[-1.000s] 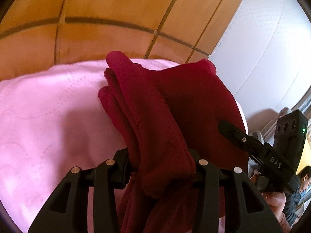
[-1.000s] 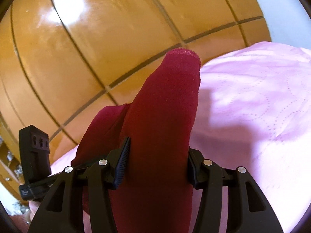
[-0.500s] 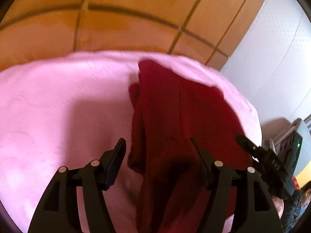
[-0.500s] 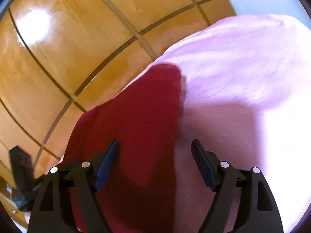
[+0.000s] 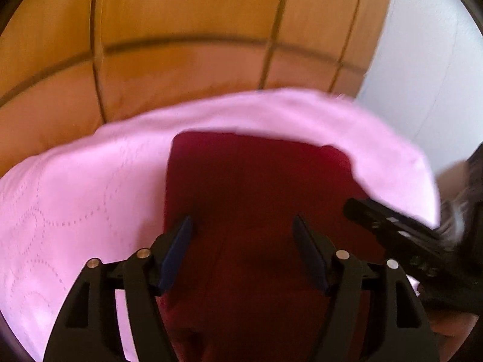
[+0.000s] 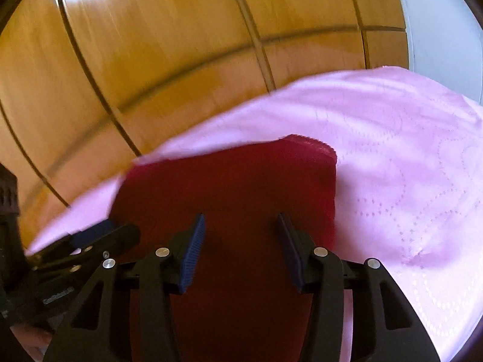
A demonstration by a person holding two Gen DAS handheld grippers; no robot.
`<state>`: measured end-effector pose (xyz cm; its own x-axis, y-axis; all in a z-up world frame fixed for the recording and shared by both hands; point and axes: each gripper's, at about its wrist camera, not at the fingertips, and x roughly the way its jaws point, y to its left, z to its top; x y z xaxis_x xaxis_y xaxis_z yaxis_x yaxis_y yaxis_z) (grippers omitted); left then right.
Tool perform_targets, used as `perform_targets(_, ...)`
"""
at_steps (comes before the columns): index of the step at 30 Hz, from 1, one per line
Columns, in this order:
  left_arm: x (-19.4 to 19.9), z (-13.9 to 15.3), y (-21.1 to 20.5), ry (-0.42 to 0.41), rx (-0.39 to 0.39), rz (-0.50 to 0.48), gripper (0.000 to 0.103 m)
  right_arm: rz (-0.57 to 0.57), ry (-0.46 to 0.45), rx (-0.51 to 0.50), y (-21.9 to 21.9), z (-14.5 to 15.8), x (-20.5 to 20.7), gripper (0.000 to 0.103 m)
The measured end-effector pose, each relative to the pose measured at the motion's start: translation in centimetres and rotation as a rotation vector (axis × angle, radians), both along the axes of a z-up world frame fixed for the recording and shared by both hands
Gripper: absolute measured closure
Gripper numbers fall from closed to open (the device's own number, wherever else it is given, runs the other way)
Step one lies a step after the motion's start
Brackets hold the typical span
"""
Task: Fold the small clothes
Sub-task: 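Fold the held edge over the shirt with both tools and lower it, then open both tools and release the folded shirt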
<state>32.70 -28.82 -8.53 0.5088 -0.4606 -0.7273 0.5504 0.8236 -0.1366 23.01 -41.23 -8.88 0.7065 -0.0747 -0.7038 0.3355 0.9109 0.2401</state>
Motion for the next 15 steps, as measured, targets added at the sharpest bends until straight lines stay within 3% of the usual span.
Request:
perform_targets(4, -1.3, -2.1, -0.2, -0.133, 0.054, -0.037, 0.035, 0.003, -0.006, -0.168, 2.4, -1.3, 0.3, 0.054)
perform_targets(6, -1.4, -2.0, -0.2, -0.141, 0.056, -0.035, 0.034, -0.006, 0.001, -0.216, 3.1, -1.4, 0.5, 0.054)
perform_targets(15, -2.6, -1.1, 1.2, -0.135, -0.017, -0.037, 0.020, -0.024, -0.036, -0.240, 3.1, -1.2, -0.8, 0.053)
